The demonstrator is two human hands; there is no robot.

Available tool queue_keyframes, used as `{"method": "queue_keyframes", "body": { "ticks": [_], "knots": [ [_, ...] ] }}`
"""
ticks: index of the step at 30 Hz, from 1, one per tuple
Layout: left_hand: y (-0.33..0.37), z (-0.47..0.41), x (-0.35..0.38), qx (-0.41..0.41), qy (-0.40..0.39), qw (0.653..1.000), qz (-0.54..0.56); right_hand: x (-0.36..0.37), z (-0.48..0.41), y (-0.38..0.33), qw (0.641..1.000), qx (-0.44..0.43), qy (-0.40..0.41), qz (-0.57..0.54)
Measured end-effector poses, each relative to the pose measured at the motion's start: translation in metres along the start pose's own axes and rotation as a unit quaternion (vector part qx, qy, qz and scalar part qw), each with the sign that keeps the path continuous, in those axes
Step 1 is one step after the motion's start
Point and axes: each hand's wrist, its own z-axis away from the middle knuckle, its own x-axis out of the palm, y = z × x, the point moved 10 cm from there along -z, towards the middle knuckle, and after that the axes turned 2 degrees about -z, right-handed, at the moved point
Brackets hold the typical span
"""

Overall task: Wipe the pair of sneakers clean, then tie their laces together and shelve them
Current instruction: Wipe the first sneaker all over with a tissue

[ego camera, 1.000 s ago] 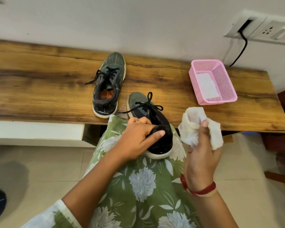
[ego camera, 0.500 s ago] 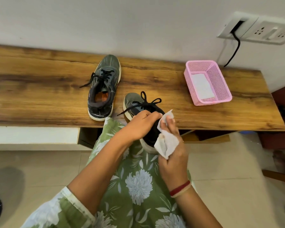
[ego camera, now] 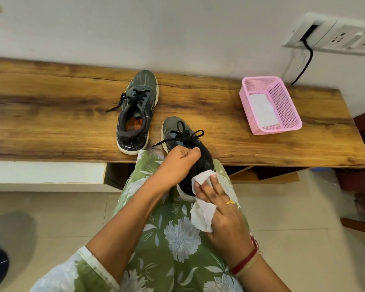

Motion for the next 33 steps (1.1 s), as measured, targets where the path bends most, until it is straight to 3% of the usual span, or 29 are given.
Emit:
{"method": "queue_keyframes", "body": {
  "ticks": [6, 9, 11, 12, 14, 15, 16, 17, 19, 20, 22, 25, 30, 33],
  "knots": [
    [0.012, -0.002, -0.007, -0.004, 0.04, 0.995, 0.093, -0.015, -0.026, -0.006, 0.998, 0.016, 0.055, -0.023],
    [0.013, 0.003, -0.021, 0.003, 0.079, 0.983, 0.167, -0.014, -0.023, -0.016, 0.999, -0.034, 0.007, -0.034],
    [0.01, 0.007, -0.034, 0.01, 0.122, 0.966, 0.226, -0.025, -0.02, -0.013, 0.992, -0.017, -0.006, -0.123],
    [0.007, 0.009, -0.039, 0.014, 0.141, 0.956, 0.255, -0.037, -0.022, -0.003, 0.975, 0.046, 0.019, -0.216],
    [0.001, 0.013, -0.042, 0.023, 0.16, 0.936, 0.314, -0.058, -0.023, 0.028, 0.893, 0.171, 0.131, -0.395],
    [-0.002, 0.014, -0.041, 0.029, 0.16, 0.927, 0.339, -0.066, -0.024, 0.039, 0.865, 0.193, 0.187, -0.423],
    [-0.003, 0.015, -0.039, 0.036, 0.155, 0.921, 0.356, -0.071, -0.031, 0.041, 0.87, 0.193, 0.203, -0.406],
    [-0.003, 0.016, -0.037, 0.042, 0.154, 0.919, 0.361, -0.073, -0.043, 0.035, 0.898, 0.168, 0.186, -0.362],
    [-0.002, 0.017, -0.037, 0.045, 0.163, 0.917, 0.362, -0.054, -0.065, 0.003, 0.97, 0.064, 0.085, -0.221],
    [-0.003, 0.017, -0.04, 0.04, 0.175, 0.911, 0.37, -0.038, -0.068, -0.009, 0.987, 0.016, 0.031, -0.157],
    [-0.005, 0.018, -0.047, 0.033, 0.203, 0.892, 0.402, -0.016, -0.063, -0.016, 0.996, -0.03, -0.028, -0.08],
    [-0.011, 0.019, -0.061, 0.037, 0.242, 0.87, 0.428, -0.01, -0.048, -0.019, 0.996, -0.075, -0.03, -0.043],
    [-0.008, 0.018, -0.051, 0.041, 0.249, 0.898, 0.36, -0.013, -0.062, -0.013, 0.997, 0.006, 0.007, -0.082],
    [-0.008, 0.02, -0.053, 0.05, 0.242, 0.894, 0.373, -0.013, -0.06, -0.017, 0.995, -0.019, -0.009, -0.098]
  ]
}}
